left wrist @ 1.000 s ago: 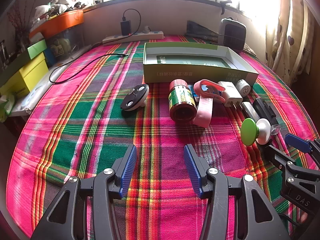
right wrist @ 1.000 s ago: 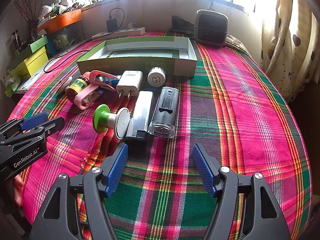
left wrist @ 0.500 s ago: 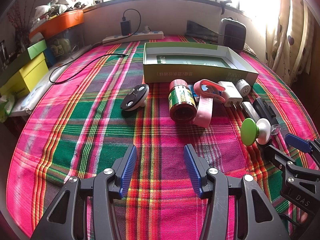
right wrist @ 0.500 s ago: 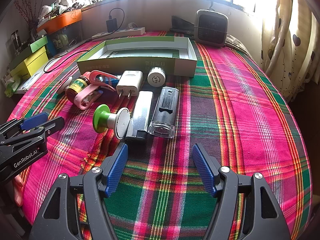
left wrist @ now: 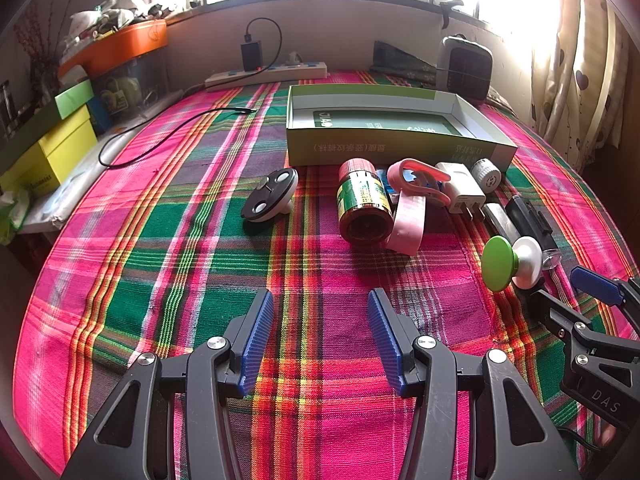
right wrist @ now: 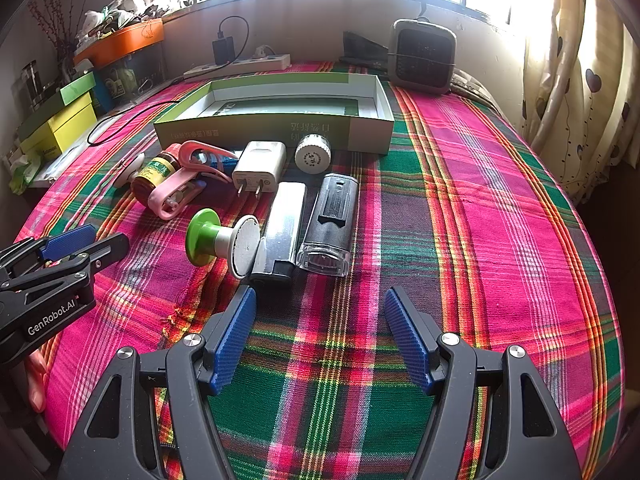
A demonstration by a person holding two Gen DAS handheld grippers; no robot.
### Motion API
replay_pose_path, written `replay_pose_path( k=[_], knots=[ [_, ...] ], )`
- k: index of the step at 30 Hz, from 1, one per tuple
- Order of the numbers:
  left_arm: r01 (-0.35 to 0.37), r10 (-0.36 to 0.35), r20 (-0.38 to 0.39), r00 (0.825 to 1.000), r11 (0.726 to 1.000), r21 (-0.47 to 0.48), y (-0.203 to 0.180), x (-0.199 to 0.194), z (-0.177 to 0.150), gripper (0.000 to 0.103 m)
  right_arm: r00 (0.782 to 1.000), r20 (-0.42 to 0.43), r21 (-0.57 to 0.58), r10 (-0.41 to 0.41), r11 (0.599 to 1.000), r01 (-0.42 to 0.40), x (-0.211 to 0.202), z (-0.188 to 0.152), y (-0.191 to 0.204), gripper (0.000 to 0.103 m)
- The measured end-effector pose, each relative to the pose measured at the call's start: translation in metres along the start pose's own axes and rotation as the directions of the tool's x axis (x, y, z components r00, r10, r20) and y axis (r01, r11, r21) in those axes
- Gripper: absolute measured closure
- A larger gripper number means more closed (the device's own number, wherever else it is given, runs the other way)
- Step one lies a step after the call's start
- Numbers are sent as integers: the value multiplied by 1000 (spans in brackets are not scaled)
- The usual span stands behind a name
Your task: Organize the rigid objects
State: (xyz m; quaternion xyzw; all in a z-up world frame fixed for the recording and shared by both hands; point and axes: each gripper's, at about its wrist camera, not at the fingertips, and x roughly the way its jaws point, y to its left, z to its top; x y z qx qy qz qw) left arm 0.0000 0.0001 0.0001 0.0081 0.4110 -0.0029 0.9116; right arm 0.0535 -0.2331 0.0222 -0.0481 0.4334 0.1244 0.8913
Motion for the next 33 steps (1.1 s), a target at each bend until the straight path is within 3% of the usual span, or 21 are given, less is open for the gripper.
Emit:
replay_pose_path(
  k=[23, 33],
  knots=[
    [-2, 2, 0, 1000, 1000, 3, 0, 0, 0, 55, 1000, -1, -1, 7, 1000, -7, 0, 0, 1, 36],
    [48, -48, -7, 999, 999, 23, 13, 2, 5, 55, 999, 13, 62, 36, 997, -37, -1, 7, -23, 36]
  ],
)
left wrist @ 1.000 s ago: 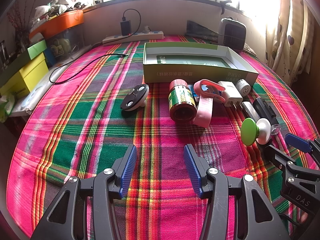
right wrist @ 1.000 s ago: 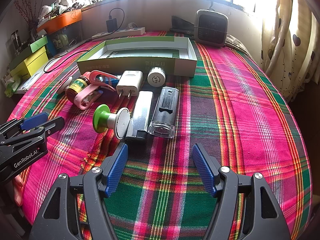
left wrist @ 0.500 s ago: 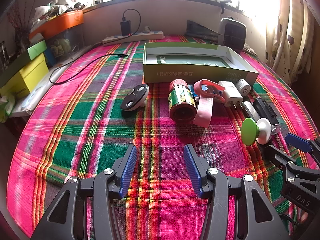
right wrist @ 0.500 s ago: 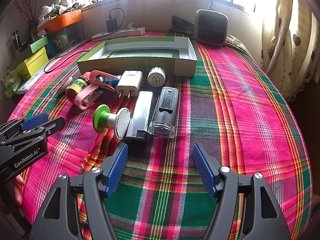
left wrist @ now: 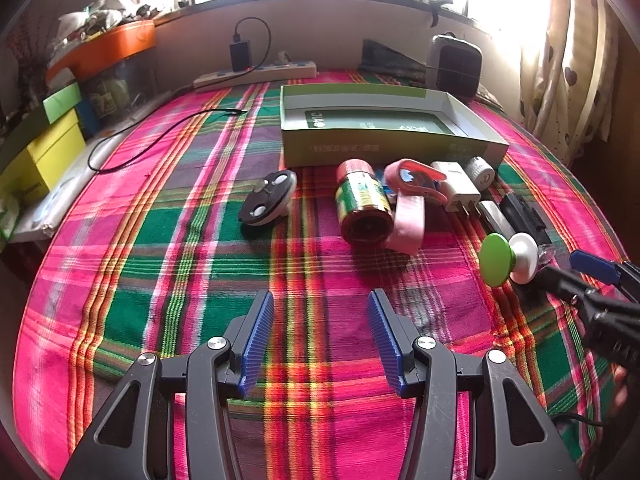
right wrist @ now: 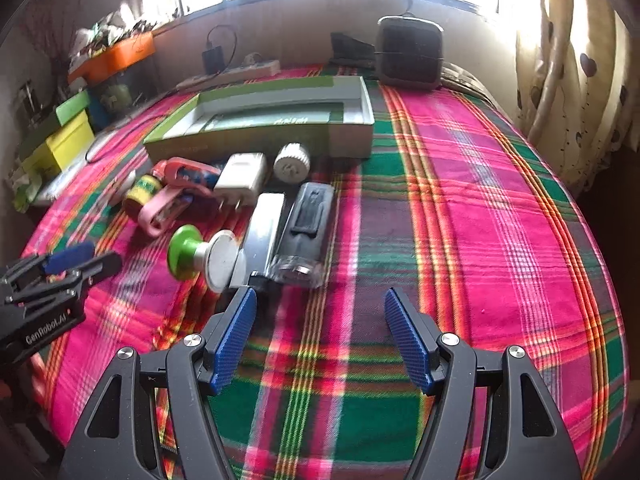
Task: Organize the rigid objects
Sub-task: 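Close the left tool on the black oval fob while the right tool approaches the black rectangular device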
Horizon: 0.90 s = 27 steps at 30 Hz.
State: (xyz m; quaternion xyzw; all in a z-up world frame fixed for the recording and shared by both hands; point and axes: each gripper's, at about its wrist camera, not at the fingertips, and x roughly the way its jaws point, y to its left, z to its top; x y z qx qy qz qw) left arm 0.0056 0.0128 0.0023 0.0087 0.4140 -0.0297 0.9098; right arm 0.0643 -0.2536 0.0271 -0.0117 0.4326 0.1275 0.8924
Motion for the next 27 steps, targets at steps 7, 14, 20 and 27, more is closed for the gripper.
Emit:
replay_pose_path(
  k=[7, 14, 20, 27],
  knots=[
    [0, 0, -10, 1000, 999, -47, 17, 3, 7, 55, 1000, 13, 20, 0, 1000, 0, 3, 16, -7, 36],
    [18, -19, -15, 1000, 996, -82, 33, 7, 17, 55, 1000, -12, 11, 2, 1000, -2, 13, 28, -10, 36],
    [63, -65, -18, 998, 993, -98, 41, 13, 32, 55, 999, -31, 20, 20, 1000, -19, 22, 36, -12, 36],
    [61, -61, -6, 998, 997, -38, 35, 22, 50, 55, 999, -50, 22, 9, 1000, -8, 32, 44, -15, 36]
  ],
)
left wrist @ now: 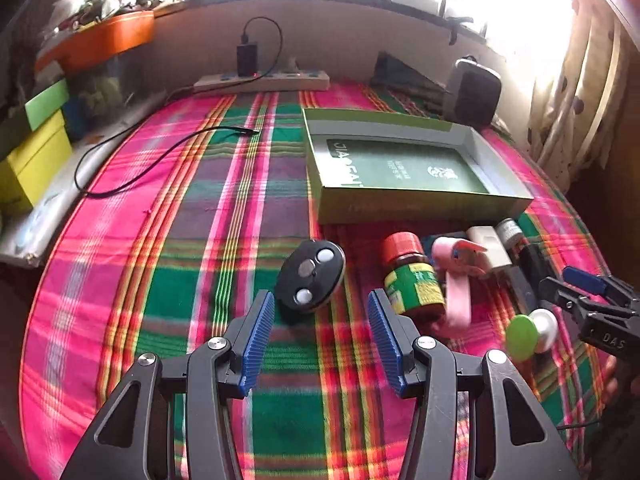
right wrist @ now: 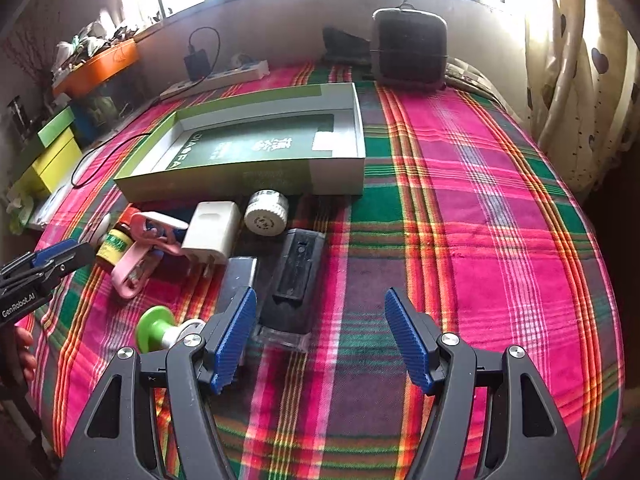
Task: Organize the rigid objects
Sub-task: 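Close the left tool on the black oval fob while the right tool approaches the black rectangular device, then close the right tool on the black rectangular device while the left tool lifts the fob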
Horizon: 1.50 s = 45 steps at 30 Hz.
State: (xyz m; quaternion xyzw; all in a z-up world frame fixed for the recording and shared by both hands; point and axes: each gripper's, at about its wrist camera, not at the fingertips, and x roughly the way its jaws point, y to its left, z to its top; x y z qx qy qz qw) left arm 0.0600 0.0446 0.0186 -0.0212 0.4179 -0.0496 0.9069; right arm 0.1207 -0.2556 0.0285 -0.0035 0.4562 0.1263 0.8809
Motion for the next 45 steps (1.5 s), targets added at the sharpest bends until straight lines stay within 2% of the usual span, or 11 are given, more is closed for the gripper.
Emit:
replay_pose_path(
  k=[8, 13, 28, 34, 36, 40, 45],
  knots=[
    [-49, 49, -31, 998, 999, 13, 3, 21, 12, 55, 999, -34, -14, -18, 1000, 18, 12, 6, -2, 36],
    [-47, 47, -49, 998, 999, 8, 5, 29, 14, 55, 999, -32, -17, -28, 999, 28, 15, 10, -4, 36],
    [-49, 49, -37, 998, 999, -2, 6, 31, 16, 55, 999, -17, -50, -35, 998, 34, 19, 13, -4, 36],
    [-64, 64, -38, 997, 998, 6, 4, 30, 14, 56, 999, -8, -40, -44, 998, 43, 16, 12, -7, 48],
    [-66, 66, -38, 997, 998, 2, 5, 30, 14, 59, 999, -4, -39, -48, 998, 48, 15, 11, -8, 55],
    [-83, 83, -38, 996, 997, -7, 6, 28, 13, 64, 999, -2, -40, -46, 998, 46, 14, 11, -8, 58],
    [-86, 86, -38, 996, 996, -12, 5, 26, 10, 65, 999, 0, -46, -41, 998, 41, 13, 10, -7, 72]
  ],
)
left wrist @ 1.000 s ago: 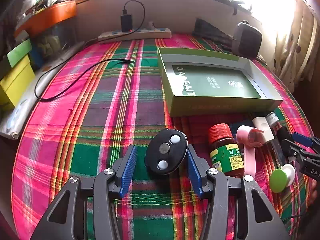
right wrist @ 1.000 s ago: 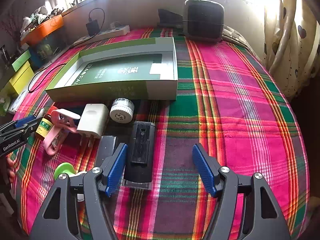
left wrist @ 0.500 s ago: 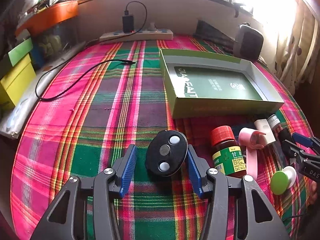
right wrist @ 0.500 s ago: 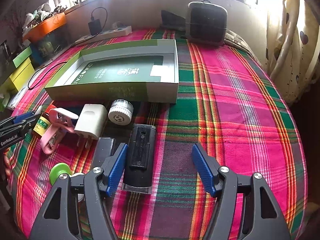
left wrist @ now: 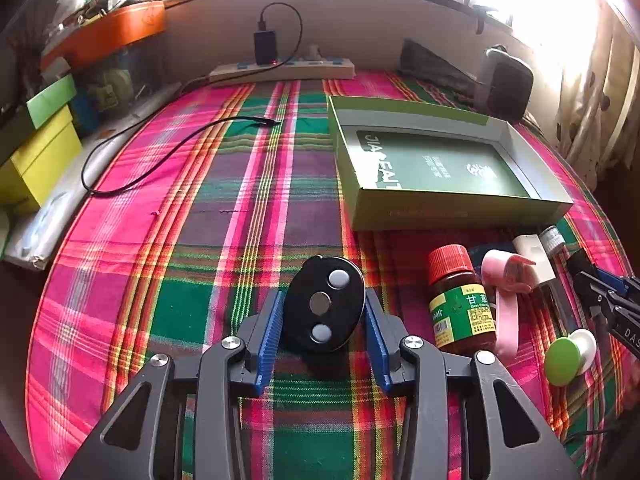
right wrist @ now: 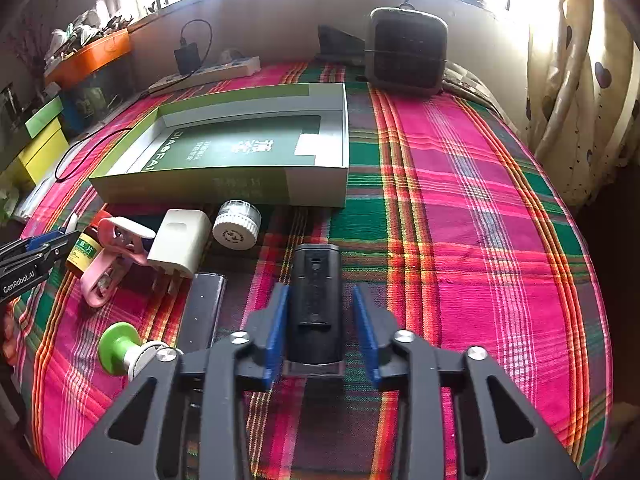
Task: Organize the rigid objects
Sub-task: 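Close the right tool on the black rectangular device while the left tool lifts the fob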
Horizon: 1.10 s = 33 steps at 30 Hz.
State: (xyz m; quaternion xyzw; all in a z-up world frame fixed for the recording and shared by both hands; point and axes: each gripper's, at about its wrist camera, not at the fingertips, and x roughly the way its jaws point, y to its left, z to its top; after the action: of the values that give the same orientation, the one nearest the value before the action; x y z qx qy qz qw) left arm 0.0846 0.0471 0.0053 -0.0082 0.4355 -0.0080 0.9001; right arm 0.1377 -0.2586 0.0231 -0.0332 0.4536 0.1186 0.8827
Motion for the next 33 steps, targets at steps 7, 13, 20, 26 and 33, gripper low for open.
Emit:
replay_pose_path(
  k=[7, 13, 20, 26, 33],
  knots=[
    [-10, 10, 2, 1000, 1000, 1, -1, -2, -3, 65, 1000, 2, 4, 11, 1000, -11, -1, 0, -1, 74],
    [-10, 10, 5, 1000, 1000, -9, -1, -6, -3, 65, 1000, 7, 2, 20, 1000, -20, -3, 0, 0, 74],
    [0, 1, 28, 1000, 1000, -7, -4, -17, 4, 65, 999, 31, -7, 24, 1000, -23, -13, 5, 1, 74],
    [15, -15, 56, 998, 1000, 8, -9, -29, 14, 65, 998, 55, -27, 26, 999, -25, -24, 13, 2, 74],
    [42, -44, 87, 995, 999, 23, -17, -37, 34, 65, 996, 72, -42, 45, 998, -42, -27, 28, 6, 74]
  ],
)
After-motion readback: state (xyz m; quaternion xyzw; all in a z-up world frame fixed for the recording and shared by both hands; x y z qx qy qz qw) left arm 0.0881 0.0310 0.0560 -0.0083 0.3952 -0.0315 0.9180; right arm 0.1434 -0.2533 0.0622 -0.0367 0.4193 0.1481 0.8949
